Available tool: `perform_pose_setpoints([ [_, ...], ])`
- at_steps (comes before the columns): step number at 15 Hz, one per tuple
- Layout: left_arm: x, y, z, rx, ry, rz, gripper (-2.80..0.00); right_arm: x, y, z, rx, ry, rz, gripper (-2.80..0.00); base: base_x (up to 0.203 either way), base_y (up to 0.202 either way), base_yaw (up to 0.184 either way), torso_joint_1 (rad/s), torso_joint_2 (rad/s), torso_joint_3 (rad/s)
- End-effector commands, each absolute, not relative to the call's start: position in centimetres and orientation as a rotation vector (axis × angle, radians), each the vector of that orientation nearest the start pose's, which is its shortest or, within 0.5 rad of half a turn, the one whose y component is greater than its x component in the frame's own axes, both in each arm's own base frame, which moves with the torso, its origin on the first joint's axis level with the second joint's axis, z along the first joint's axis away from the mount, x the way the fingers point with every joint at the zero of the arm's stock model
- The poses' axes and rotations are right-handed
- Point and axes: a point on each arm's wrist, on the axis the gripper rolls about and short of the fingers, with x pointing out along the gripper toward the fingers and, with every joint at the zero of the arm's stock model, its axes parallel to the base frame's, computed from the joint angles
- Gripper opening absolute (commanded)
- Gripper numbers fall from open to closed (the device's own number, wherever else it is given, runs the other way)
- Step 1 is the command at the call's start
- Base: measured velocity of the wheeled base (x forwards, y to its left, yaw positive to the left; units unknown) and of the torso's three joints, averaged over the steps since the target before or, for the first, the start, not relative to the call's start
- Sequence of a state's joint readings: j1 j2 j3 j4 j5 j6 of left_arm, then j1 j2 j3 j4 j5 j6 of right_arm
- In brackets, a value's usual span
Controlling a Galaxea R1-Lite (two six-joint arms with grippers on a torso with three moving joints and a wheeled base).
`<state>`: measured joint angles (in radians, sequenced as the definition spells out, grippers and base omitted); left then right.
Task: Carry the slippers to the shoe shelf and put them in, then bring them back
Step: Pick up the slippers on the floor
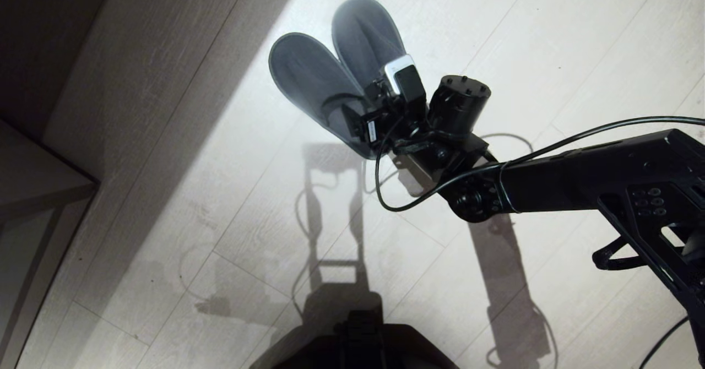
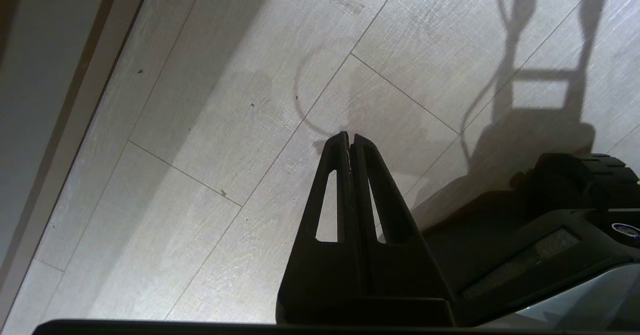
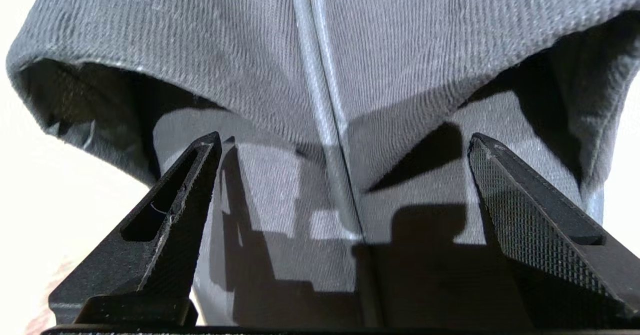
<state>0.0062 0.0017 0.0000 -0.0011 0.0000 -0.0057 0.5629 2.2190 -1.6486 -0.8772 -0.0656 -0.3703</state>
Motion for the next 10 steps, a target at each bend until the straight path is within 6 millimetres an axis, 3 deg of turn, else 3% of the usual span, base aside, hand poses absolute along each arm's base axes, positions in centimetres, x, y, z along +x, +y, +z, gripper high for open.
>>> perform_pose_setpoints([
  [1,-2.3,0.0,7.6,-0.006,0.000,0.006,-2.80,40.1,24.9,23.7,-0.268,-0.385,0.435,0.00,0.000,0.000,0.000,0.000,0.00,0.000],
  [3,-2.3,0.0,7.6,-0.007,0.000,0.008,-2.80,40.4,25.1,24.0,-0.281,-0.396,0.437,0.00,0.000,0.000,0.000,0.000,0.00,0.000],
  [4,-2.3,0.0,7.6,-0.007,0.000,0.006,-2.80,40.6,25.2,23.9,-0.295,-0.393,0.434,-2.80,0.000,0.000,0.000,0.000,0.00,0.000],
  [10,-2.3,0.0,7.6,-0.008,0.000,0.006,-2.80,42.1,25.2,23.2,-0.350,-0.362,0.423,-2.80,0.000,0.000,0.000,0.000,0.00,0.000],
])
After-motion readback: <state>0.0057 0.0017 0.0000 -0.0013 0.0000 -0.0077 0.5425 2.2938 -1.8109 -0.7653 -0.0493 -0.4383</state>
